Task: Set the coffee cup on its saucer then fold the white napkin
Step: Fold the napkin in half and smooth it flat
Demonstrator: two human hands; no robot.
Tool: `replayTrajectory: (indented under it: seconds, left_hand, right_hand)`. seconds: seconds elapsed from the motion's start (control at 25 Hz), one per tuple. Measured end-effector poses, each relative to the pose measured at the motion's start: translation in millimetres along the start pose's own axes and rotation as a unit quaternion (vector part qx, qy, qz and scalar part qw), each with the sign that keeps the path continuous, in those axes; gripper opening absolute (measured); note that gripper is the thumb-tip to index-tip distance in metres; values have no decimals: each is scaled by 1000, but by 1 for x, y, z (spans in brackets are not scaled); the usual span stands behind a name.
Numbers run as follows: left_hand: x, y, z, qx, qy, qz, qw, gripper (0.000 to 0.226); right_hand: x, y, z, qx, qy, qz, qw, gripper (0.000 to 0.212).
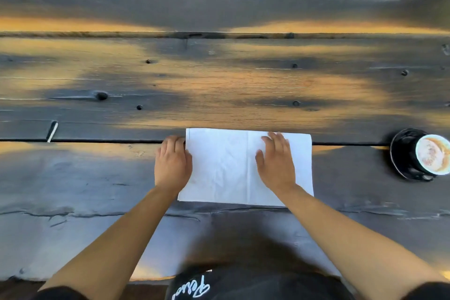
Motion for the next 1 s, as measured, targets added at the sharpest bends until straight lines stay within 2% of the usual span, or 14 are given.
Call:
replayTrajectory:
  seconds: [0.12,0.28,0.52,0.72,1.0]
  left_hand:
    - [-9,-20,18,59,-70,45,995,55]
    - [-19,-39,33,85,-178,71,978,58]
    - [-5,-56,42,96,-166,118,974,63]
    - [-4,-57,44,106,-153,144,972,72]
    - [-3,-56,46,110,-150,160,970,76]
  right_hand:
    - [79,-31,27,30,108,-4,994,52]
    - [146,-65,52,49,148,35,987,56]
    - [160,-102,56,41,179,-7,983,54]
    - [127,-93,55,37,183,-75,980,68]
    - [-47,-29,48,13,76,-135,988,71]
Point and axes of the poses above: each hand's wrist, its own z-axis towards the middle knuckle, its own y-axis out of the back of the hand, x = y × z, the point moved 9 cm from there along z, towards the middle knuckle
